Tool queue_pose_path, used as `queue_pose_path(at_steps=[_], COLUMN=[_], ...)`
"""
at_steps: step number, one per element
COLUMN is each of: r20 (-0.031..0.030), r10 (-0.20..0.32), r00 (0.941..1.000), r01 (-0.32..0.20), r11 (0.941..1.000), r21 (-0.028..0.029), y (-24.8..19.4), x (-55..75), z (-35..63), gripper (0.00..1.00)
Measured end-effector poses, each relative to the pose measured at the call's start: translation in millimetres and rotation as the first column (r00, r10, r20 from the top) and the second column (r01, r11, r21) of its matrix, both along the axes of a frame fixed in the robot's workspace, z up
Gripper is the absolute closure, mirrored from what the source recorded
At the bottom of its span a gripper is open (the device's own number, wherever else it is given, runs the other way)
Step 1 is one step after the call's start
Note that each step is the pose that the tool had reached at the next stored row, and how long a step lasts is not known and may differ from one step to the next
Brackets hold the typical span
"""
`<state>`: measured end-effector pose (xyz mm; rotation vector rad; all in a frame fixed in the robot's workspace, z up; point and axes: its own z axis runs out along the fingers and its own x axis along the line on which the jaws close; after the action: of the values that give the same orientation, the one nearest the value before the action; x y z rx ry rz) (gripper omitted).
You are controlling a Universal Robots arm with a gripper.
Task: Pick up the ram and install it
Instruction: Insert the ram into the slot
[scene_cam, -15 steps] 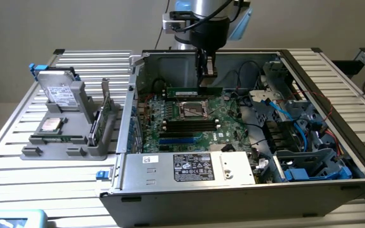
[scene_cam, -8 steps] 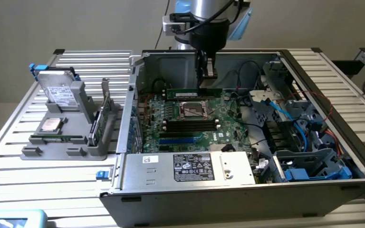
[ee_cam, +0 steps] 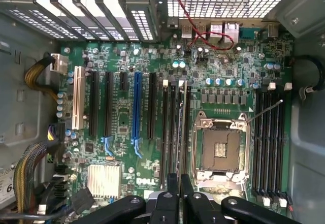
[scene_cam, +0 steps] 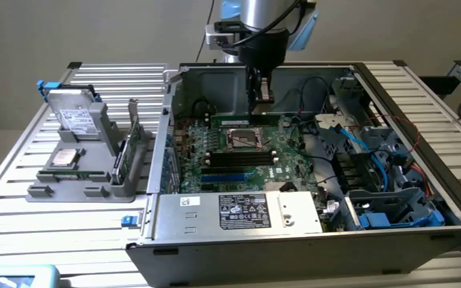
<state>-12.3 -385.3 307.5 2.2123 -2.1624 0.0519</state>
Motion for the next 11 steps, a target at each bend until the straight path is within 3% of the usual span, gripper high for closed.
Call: queue_pose_path(at_steps=[11], r20=[-0.0001], r10=[0.0], r00=[1.0], r01=[0.0], r11=[1.0], r21=[-0.0029], y=[0.0], x=[0.0], z=[-20.0], gripper=[0.86])
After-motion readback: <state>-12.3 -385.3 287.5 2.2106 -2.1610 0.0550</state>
